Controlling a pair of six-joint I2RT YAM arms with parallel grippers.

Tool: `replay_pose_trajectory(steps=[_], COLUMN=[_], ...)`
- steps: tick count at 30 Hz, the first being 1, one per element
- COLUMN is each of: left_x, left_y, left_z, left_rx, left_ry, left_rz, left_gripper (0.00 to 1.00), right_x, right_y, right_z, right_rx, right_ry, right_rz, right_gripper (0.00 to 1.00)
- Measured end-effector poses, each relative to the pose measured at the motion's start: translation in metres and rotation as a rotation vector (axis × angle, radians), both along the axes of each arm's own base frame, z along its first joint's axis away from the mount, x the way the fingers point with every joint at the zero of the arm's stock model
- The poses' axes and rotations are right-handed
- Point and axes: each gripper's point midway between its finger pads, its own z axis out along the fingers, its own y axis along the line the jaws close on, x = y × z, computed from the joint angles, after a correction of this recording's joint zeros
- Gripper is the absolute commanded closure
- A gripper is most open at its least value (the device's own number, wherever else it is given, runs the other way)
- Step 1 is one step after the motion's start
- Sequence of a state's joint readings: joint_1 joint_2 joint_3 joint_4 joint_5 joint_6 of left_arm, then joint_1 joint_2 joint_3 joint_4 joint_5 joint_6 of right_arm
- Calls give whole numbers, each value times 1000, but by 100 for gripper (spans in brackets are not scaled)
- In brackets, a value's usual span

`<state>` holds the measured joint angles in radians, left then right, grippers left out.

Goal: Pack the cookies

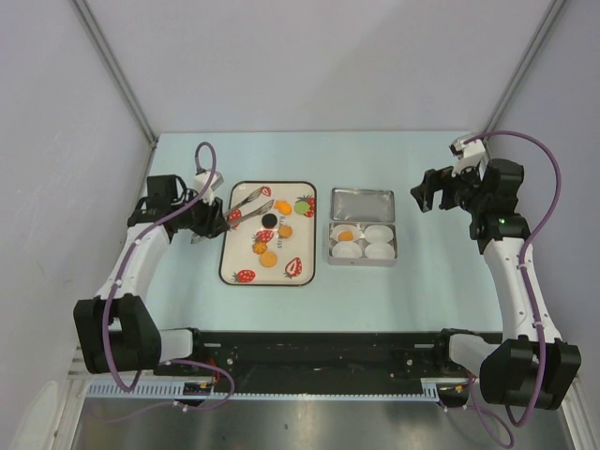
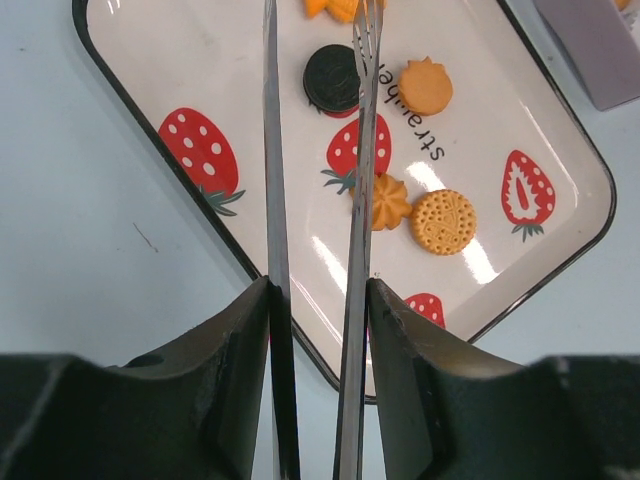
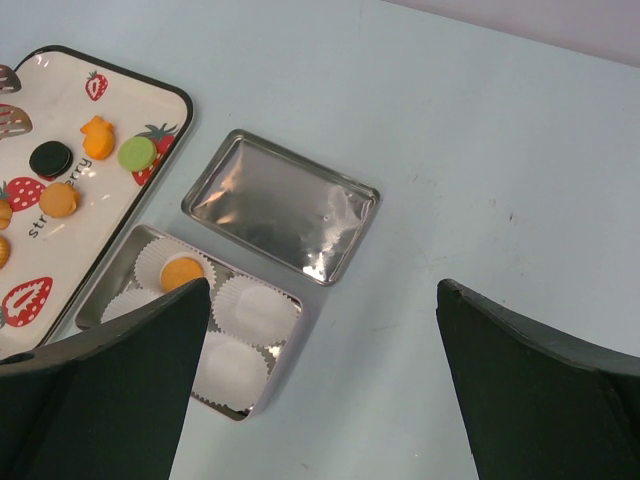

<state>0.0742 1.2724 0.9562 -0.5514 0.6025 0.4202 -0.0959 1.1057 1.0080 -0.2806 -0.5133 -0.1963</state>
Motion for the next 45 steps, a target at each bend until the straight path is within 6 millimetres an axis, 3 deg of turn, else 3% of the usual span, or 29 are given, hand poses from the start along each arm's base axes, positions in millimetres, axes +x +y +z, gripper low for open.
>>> replay_pose_trajectory(steps=[10, 18, 45], left_x=[12, 22, 27], left_y=[16, 24, 47], left_z=[-42, -51, -113], left_rx=[44, 73, 206], left_ry=[65, 54, 165], left_rz=[34, 50, 53], left_gripper=[54, 54, 53], right_x=[0, 0, 1], right_y=[-2, -2, -4], right_z=[0, 0, -1], right_rx=[0, 0, 0], right_ry=[0, 0, 3], right_rz=[-6, -6, -10], right_gripper=[0, 0, 0])
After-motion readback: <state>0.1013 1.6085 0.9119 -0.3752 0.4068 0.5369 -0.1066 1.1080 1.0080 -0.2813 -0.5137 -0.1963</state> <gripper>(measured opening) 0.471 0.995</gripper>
